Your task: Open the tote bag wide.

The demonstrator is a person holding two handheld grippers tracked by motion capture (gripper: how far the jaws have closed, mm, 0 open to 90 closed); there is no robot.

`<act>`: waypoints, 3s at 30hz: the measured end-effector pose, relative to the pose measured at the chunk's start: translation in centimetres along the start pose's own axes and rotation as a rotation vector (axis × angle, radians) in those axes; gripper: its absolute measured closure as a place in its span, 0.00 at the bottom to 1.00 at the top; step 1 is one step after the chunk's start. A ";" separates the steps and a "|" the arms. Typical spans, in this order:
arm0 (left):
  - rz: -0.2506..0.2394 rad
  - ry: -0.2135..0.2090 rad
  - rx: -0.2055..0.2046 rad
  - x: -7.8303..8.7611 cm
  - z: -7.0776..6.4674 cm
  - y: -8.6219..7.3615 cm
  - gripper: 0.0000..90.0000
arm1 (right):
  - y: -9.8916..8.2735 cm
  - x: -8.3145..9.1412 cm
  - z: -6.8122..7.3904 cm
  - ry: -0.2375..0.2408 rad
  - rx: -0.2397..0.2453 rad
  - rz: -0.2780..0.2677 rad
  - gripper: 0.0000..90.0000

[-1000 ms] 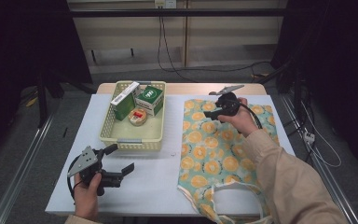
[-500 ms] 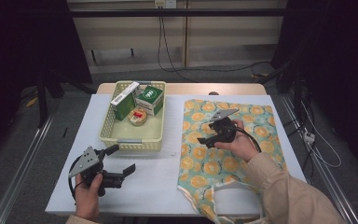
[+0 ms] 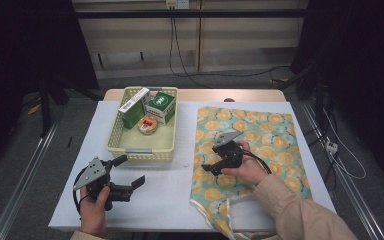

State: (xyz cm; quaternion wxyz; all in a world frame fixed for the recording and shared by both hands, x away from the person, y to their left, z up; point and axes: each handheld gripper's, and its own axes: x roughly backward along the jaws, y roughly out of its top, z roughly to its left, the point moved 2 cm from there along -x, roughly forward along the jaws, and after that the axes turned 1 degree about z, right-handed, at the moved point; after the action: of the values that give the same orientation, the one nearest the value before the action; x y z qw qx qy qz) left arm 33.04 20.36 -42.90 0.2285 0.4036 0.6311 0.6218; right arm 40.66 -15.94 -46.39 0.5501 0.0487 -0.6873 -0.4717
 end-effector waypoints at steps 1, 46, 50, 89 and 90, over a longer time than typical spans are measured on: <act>-0.003 0.001 -0.002 0.0 0.0 0.0 0.02 | -0.2 -0.3 -0.1 0.001 0.002 0.004 0.24; 0.005 0.004 -0.001 0.1 0.0 -0.1 0.02 | 2.7 -1.6 0.5 0.070 -0.038 -0.033 1.00; 0.008 0.002 -0.003 0.0 0.1 -0.1 0.02 | 4.8 -1.5 -0.7 0.034 -0.054 -0.079 1.00; 0.038 -0.009 -0.015 -0.6 -0.5 -0.1 0.02 | -5.0 5.6 3.0 -0.019 0.035 0.017 0.50; 0.039 -0.009 -0.018 -0.6 -0.5 -0.1 0.02 | -5.4 5.5 3.1 -0.038 0.045 0.033 0.54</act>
State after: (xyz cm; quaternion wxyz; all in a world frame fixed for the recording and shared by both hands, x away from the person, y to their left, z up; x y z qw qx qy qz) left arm 32.95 19.58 -43.05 0.2226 0.4165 0.6163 0.6302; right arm 33.61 -20.32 -46.17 0.5435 0.0410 -0.7088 -0.4478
